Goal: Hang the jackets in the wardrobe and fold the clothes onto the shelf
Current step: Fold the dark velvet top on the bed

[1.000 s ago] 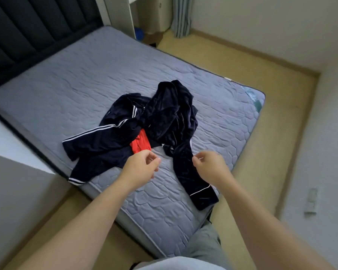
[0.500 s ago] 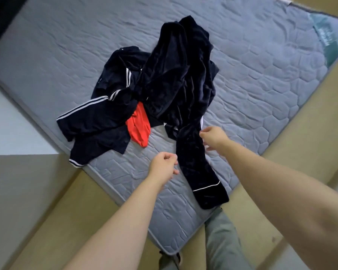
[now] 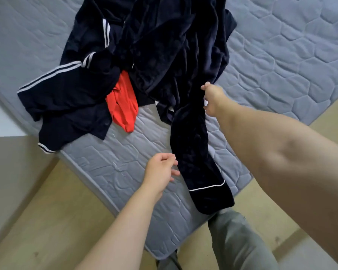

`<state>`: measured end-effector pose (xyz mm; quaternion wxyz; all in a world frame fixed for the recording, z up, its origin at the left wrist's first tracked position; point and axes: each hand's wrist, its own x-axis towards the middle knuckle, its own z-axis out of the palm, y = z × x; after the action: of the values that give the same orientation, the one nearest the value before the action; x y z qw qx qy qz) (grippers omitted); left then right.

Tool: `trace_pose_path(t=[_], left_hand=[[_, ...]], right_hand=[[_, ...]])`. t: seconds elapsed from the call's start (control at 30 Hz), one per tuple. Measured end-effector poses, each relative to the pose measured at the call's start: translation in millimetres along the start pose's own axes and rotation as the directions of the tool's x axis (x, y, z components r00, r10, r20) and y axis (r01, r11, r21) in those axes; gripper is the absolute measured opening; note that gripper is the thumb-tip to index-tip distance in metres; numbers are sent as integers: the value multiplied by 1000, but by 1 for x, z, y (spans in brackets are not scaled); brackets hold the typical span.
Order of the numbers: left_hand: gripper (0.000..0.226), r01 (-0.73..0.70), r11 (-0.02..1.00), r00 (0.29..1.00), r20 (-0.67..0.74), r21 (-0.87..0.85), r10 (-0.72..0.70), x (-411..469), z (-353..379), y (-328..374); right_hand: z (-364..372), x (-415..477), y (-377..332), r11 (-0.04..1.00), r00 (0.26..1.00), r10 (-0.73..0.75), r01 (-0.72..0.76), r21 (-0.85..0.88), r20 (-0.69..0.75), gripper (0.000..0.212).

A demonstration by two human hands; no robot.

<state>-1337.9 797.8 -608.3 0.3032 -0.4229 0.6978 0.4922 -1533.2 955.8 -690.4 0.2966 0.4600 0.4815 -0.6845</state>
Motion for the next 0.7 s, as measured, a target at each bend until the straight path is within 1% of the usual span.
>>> trace_pose_path(t=[0.1,0.13,0.23,0.3,0.37,0.4,0.47,0.53,0.57,0.6,0.63,0.7], left_hand=[[9,36,998,999,-22,-42,-37,-21,-10,-5],[9,46,997,999,-21,-54,-47,-31,-14,-4],[10,49,997,999,-15,-62,-50,-72,-31,9],[11,0,998,1000,-14,-59,-1,-101,-44,22],[12,-68,995,998,-13,-68,67,-131,-58,38],[12,-106,992,994,-15,-74,105,-146,-64,46],[12,-176,982,984,-4,-74,176,-177,-78,58],[11,-242,967,970,12,-85,244,-207,-90,67],[11,-273,958,961,22,-90,276,-223,-96,67],[11,-307,947,950,28,-92,310,-237,-102,67],[12,-339,936,939,30,-94,343,-250,-108,65],[17,-389,916,920,0,-95,391,-269,-118,61]], right_hand=[[0,-20,-1,991,999,-38,40,127,-20,35],[-1,-32,-2,983,999,-39,40,180,-10,32],[1,-90,-7,935,999,2,-18,353,46,26],[5,-138,-13,947,1000,-5,2,320,9,30],[7,-190,-18,974,999,-34,42,222,-40,40],[8,-219,-20,980,999,-39,43,192,-23,46],[10,-275,-20,988,997,-45,36,153,57,61],[14,-328,-18,995,986,-94,87,56,140,71],[15,-350,-16,991,977,-132,131,18,167,70],[16,-373,-12,984,967,-171,175,-5,189,63],[17,-395,-6,980,957,-192,199,-11,216,53],[19,-439,8,970,940,-223,240,-36,257,22]])
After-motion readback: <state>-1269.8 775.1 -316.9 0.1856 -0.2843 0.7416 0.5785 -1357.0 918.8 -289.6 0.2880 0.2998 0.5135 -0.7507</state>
